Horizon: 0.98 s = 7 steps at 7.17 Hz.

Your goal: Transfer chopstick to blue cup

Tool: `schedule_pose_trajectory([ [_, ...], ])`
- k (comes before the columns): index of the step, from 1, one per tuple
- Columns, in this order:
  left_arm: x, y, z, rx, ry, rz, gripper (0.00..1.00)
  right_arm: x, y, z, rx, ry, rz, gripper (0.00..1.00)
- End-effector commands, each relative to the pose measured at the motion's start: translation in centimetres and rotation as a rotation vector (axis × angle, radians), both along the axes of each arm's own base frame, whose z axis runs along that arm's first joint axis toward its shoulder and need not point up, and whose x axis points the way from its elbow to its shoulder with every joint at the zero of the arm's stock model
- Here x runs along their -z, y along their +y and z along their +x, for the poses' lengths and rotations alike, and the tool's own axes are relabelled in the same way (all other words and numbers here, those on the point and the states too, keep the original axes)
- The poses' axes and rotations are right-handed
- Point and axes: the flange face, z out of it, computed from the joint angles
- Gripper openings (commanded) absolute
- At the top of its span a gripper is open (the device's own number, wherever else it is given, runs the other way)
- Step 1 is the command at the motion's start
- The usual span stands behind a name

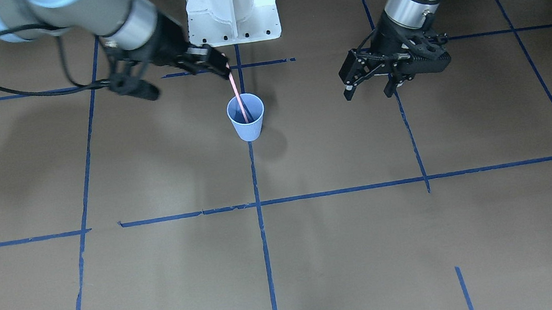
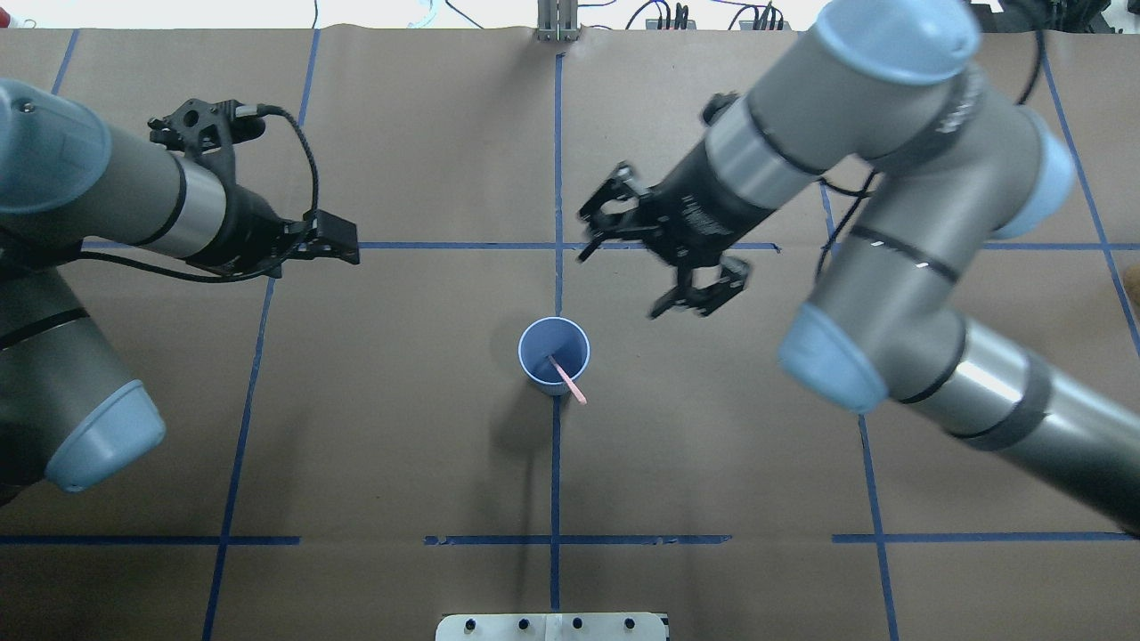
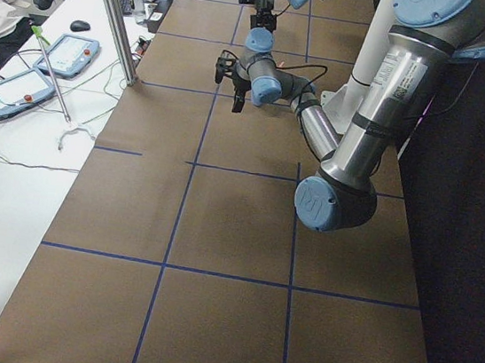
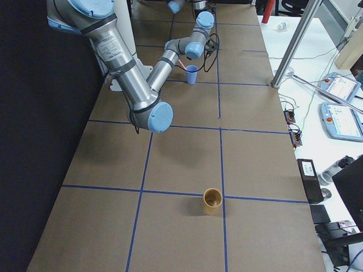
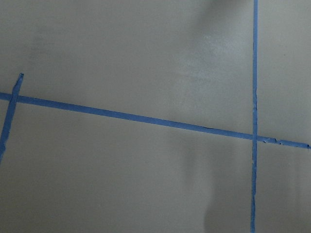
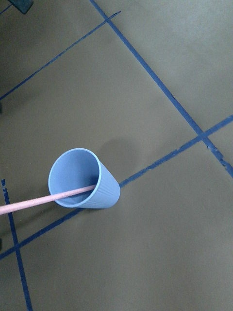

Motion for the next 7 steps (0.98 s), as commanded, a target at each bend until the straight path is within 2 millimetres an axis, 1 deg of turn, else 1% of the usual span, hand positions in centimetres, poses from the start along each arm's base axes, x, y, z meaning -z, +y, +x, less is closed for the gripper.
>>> schedule_pose_trajectory([
  [1, -4.8, 0.1, -2.6, -0.057, -0.076, 0.029, 1.00, -6.4, -3.0, 10.0, -0.066, 0.022, 0.051, 1.00],
  [2, -7.8, -0.4, -5.9, -0.125, -0.117, 0.078, 1.00, -11.6, -3.6, 14.8, -0.088, 0.067, 0.138, 1.00],
  [3, -10.2, -1.5, -9.6, -0.171, -0.142, 0.116, 1.00, -17.2, -3.7, 20.1, -0.094, 0.121, 0.242, 1.00],
  [4, -14.0, -1.3, -13.4, -0.235, -0.190, 0.168, 1.00, -22.6, -2.7, 23.7, -0.062, 0.175, 0.338, 1.00],
  [5, -18.4, -1.8, -19.2, -0.284, -0.277, 0.250, 1.00, -28.3, -1.1, 28.6, -0.028, 0.229, 0.437, 1.00],
  [6, -23.0, -4.0, -23.9, -0.328, -0.333, 0.260, 1.00, -33.6, 0.6, 32.7, 0.018, 0.278, 0.521, 1.00],
  [7, -26.0, -5.4, -28.4, -0.328, -0.330, 0.248, 1.00, -38.4, 1.5, 35.7, 0.060, 0.334, 0.585, 1.00],
])
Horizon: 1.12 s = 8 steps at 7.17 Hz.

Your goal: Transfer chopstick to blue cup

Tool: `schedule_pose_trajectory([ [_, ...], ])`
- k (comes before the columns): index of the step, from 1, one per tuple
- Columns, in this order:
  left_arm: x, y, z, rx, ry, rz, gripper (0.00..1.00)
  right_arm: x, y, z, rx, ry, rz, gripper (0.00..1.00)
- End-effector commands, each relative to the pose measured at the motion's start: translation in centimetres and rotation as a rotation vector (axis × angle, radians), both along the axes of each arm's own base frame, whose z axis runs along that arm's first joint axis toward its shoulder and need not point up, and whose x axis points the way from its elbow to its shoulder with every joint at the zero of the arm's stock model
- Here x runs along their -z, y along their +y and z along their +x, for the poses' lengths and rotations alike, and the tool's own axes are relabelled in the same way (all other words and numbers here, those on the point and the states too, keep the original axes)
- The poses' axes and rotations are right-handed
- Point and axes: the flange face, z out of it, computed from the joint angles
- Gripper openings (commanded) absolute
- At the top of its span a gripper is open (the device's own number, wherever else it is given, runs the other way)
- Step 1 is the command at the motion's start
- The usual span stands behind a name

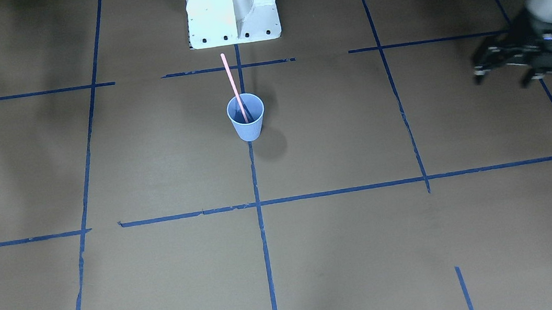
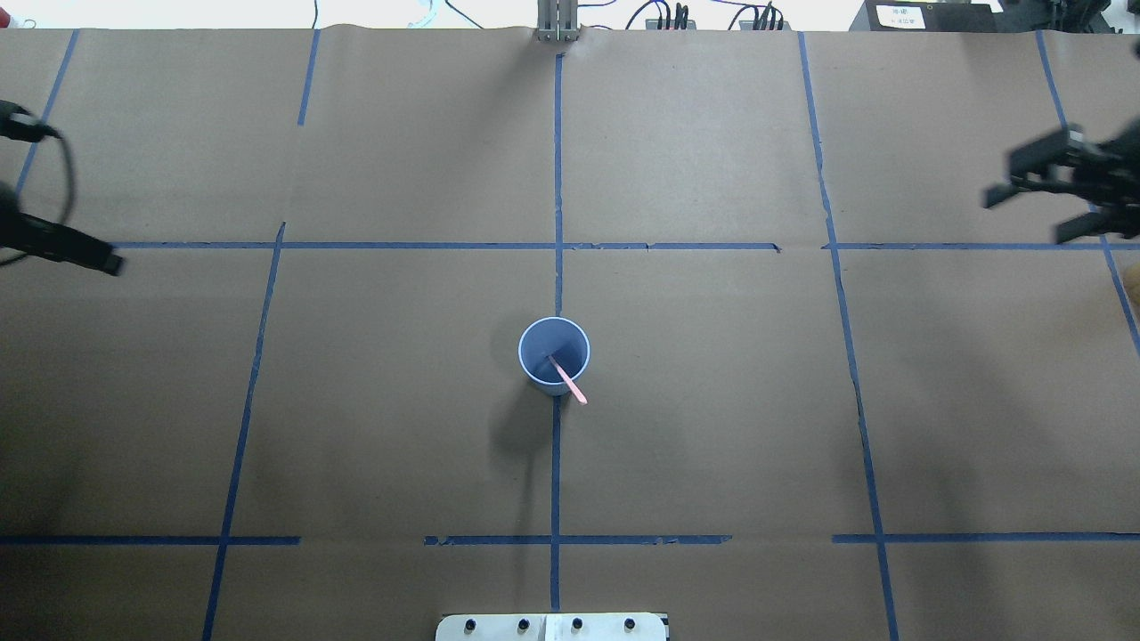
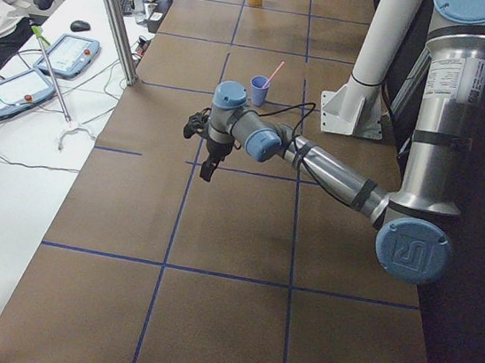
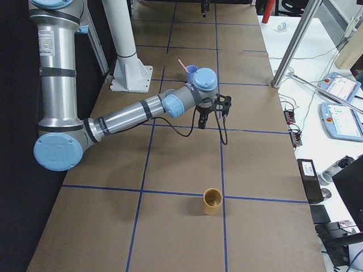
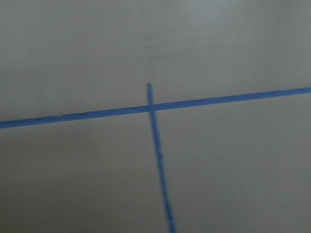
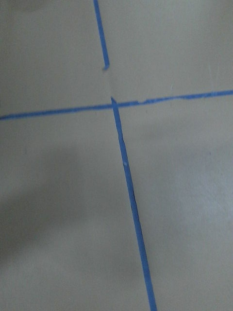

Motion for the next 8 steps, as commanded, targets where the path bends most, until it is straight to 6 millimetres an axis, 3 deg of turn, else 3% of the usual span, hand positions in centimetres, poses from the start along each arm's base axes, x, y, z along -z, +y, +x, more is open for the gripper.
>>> schedule_pose_trajectory([
  [1, -5.4, -2.6, -8.8, -0.016, -0.007, -0.034, 1.00, -10.9, 3.4, 6.5, 0.117, 0.173, 0.142, 1.00],
  [2, -6.4, -2.4, -10.8, -0.028, -0.024, -0.063, 1.00, -14.6, 4.7, 8.6, 0.211, 0.247, 0.202, 1.00],
  [3, -7.2, -2.0, -13.7, -0.021, -0.025, -0.105, 1.00, -16.5, 5.7, 10.7, 0.323, 0.260, 0.229, 1.00],
  [4, -8.6, -1.5, -15.9, -0.041, 0.037, -0.136, 1.00, -14.7, 6.5, 12.5, 0.320, 0.268, 0.236, 1.00],
  [5, -9.8, -0.6, -16.0, -0.046, 0.077, -0.161, 1.00, -14.6, 7.5, 12.8, 0.329, 0.277, 0.209, 1.00],
  [6, -10.7, -0.5, -15.9, -0.046, 0.078, -0.179, 1.00, -14.4, 7.1, 12.9, 0.330, 0.292, 0.214, 1.00],
  [8, -10.7, -0.7, -15.9, -0.048, 0.079, -0.174, 1.00, -14.4, 6.9, 12.8, 0.332, 0.295, 0.214, 1.00],
])
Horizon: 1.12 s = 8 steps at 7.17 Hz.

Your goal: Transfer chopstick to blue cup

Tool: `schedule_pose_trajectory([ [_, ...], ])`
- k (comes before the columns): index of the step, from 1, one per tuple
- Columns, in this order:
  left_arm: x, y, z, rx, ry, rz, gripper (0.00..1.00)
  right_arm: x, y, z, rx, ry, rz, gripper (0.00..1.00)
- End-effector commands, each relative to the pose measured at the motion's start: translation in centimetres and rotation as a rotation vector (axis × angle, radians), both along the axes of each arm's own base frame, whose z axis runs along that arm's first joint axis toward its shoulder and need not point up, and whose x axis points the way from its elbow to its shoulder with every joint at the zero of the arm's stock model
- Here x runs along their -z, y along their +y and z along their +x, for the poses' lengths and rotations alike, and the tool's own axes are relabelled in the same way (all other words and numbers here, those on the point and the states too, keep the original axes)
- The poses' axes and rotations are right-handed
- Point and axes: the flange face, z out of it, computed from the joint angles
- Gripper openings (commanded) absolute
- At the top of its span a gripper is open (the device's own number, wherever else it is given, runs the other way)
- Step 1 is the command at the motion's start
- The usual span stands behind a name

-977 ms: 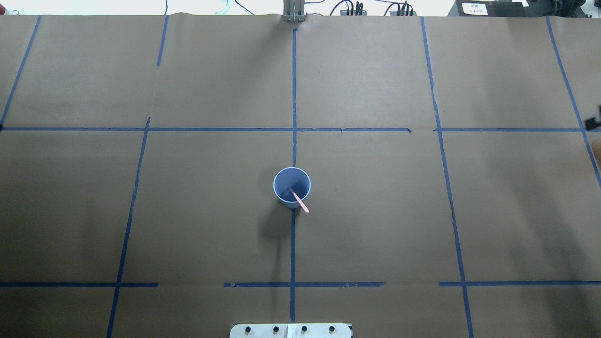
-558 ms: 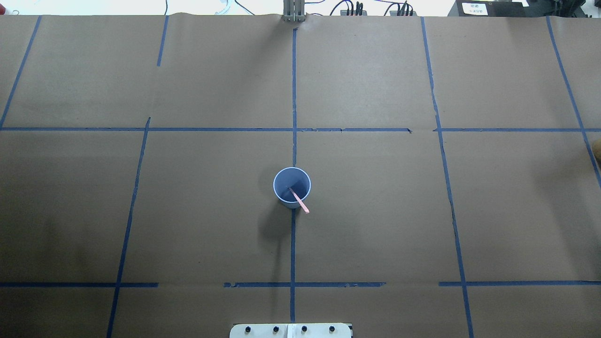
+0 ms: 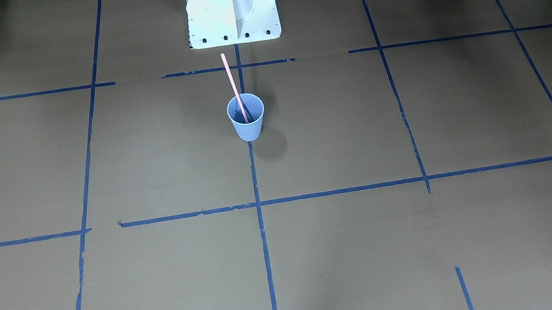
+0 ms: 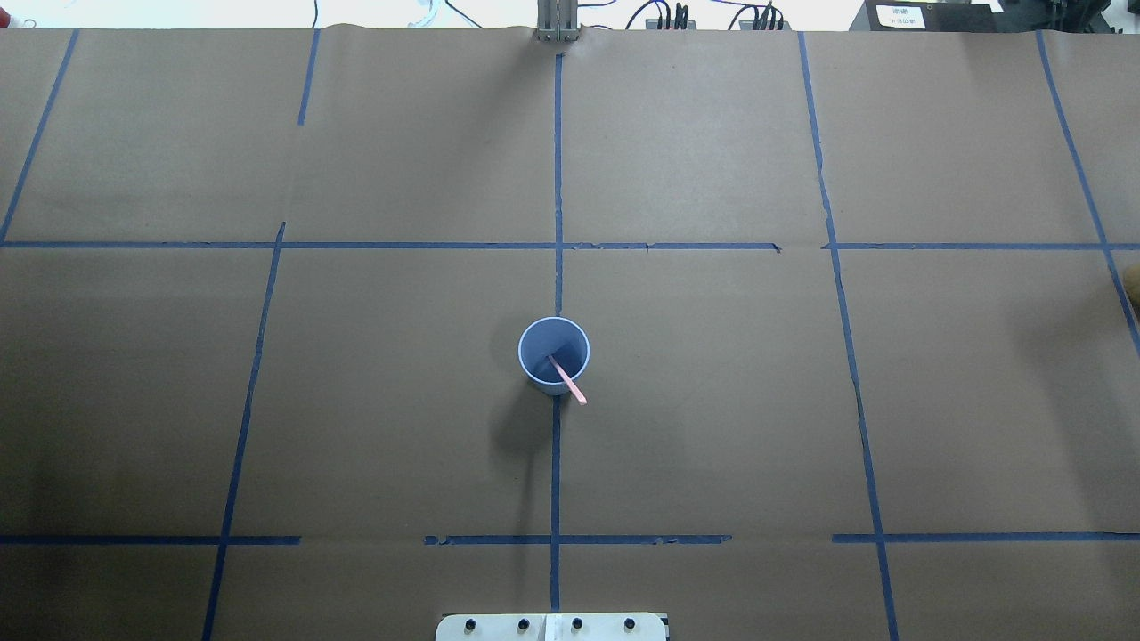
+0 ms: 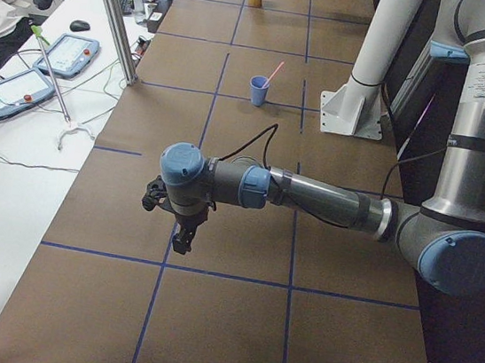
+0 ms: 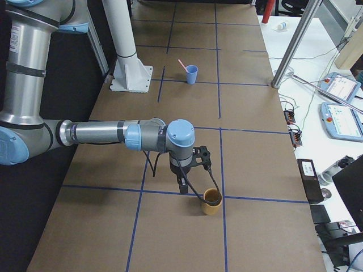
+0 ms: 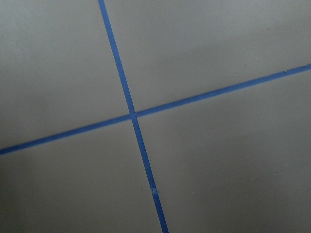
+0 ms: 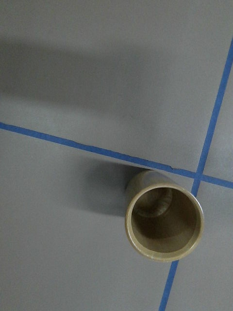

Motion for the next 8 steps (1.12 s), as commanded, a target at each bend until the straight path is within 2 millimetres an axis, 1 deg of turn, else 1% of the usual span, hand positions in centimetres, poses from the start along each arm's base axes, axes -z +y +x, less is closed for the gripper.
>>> schedule_pose_trajectory([
  [1, -1.0, 0.3, 0.0, 0.003, 0.003, -0.027, 1.00, 0.0, -0.5, -0.1, 0.000, -0.005, -0.003, 1.00],
  [2, -2.5, 2.1, 0.1, 0.002, 0.007, -0.051, 1.00, -0.4, -1.2, -0.3, 0.006, -0.008, -0.007, 1.00],
  [3, -2.8, 1.9, 0.1, 0.007, 0.005, -0.063, 1.00, -0.2, -2.0, -0.3, 0.005, -0.011, -0.003, 1.00],
  [4, -1.2, 1.8, 0.0, 0.009, 0.002, -0.035, 1.00, -0.1, -1.8, -0.3, 0.005, -0.017, -0.001, 1.00],
  [5, -1.6, 2.3, -0.1, 0.011, -0.008, -0.040, 1.00, 0.1, -1.8, -0.4, 0.004, -0.034, 0.002, 1.00],
  [6, -1.5, 2.4, -0.1, 0.006, -0.012, -0.030, 1.00, -0.2, -1.6, -0.4, 0.003, -0.039, -0.005, 1.00],
  [7, -1.3, 2.2, -0.5, 0.006, -0.059, -0.013, 1.00, -0.4, -1.7, -0.5, 0.004, -0.039, -0.010, 1.00],
  [8, -2.1, 2.8, -0.5, 0.003, -0.073, -0.027, 1.00, -0.8, -1.5, -0.4, 0.002, -0.040, -0.015, 1.00],
])
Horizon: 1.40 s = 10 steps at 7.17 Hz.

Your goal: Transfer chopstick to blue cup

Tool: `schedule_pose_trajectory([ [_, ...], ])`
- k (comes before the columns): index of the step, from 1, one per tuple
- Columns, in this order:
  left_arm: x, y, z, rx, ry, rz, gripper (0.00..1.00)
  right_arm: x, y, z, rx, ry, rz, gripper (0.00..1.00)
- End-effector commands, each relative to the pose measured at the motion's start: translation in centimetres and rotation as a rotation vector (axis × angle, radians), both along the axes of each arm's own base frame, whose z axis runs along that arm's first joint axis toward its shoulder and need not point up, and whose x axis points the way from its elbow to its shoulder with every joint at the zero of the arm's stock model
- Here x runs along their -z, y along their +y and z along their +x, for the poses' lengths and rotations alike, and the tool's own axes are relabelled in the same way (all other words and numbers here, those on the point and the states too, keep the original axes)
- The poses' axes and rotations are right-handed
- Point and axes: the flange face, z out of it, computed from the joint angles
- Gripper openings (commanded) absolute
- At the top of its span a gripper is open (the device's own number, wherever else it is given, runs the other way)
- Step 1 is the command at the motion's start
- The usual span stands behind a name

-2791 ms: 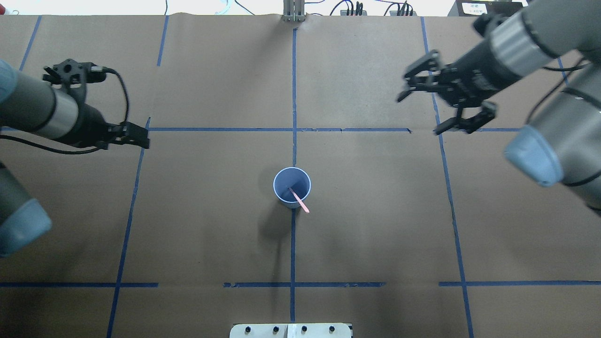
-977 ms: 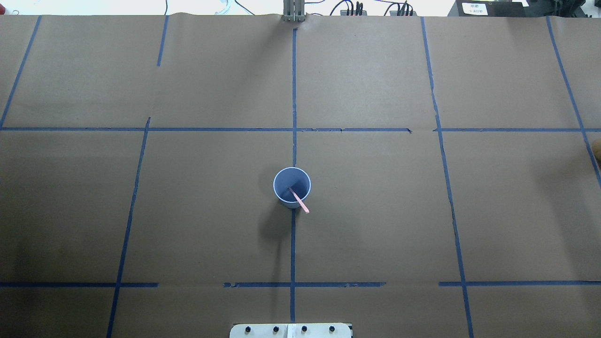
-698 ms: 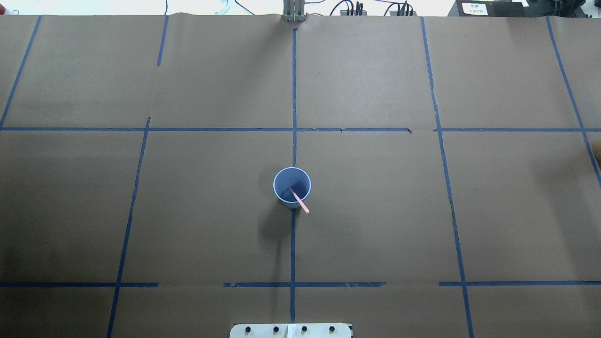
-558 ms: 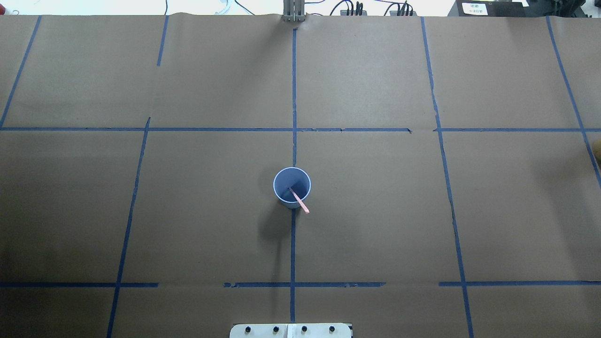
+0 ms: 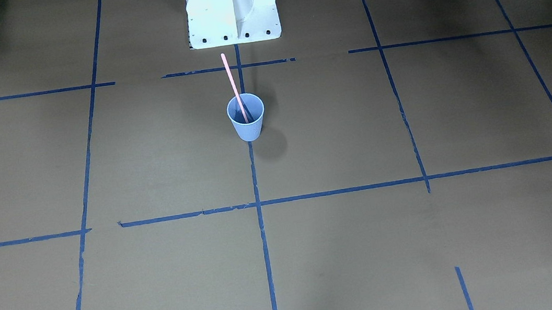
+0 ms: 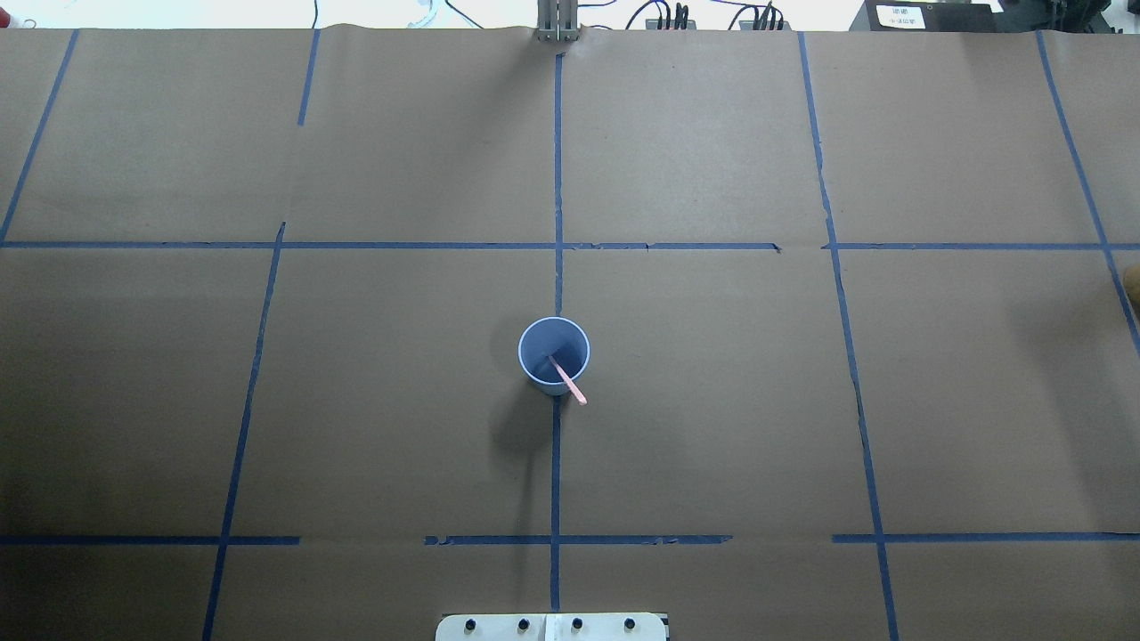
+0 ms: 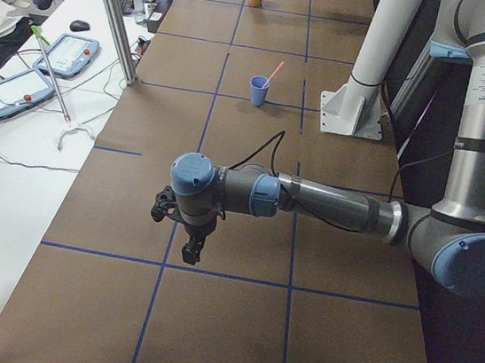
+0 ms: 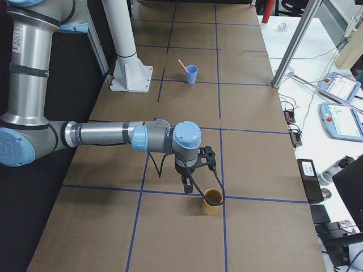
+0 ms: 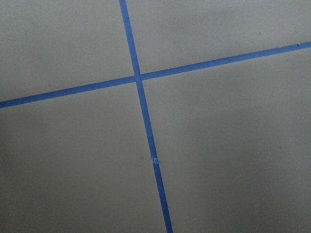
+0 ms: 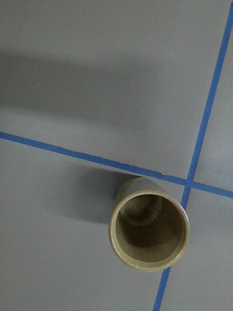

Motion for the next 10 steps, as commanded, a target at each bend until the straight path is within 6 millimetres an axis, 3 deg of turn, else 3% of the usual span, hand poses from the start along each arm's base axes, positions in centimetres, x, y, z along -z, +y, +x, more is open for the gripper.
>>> schedule_pose_trajectory([
  [1, -1.3, 0.7, -0.2, 0.003, -0.026, -0.002, 1.00, -0.1, 0.1, -0.1, -0.002, -0.016, -0.001, 1.00],
  [4, -0.2, 0.6, -0.2, 0.005, -0.026, 0.010, 1.00, -0.4, -0.2, -0.2, -0.006, -0.009, -0.013, 1.00],
  [10, -0.8, 0.7, 0.1, 0.005, 0.011, 0.000, 1.00, -0.2, -0.3, -0.5, -0.003, -0.021, -0.019, 1.00],
])
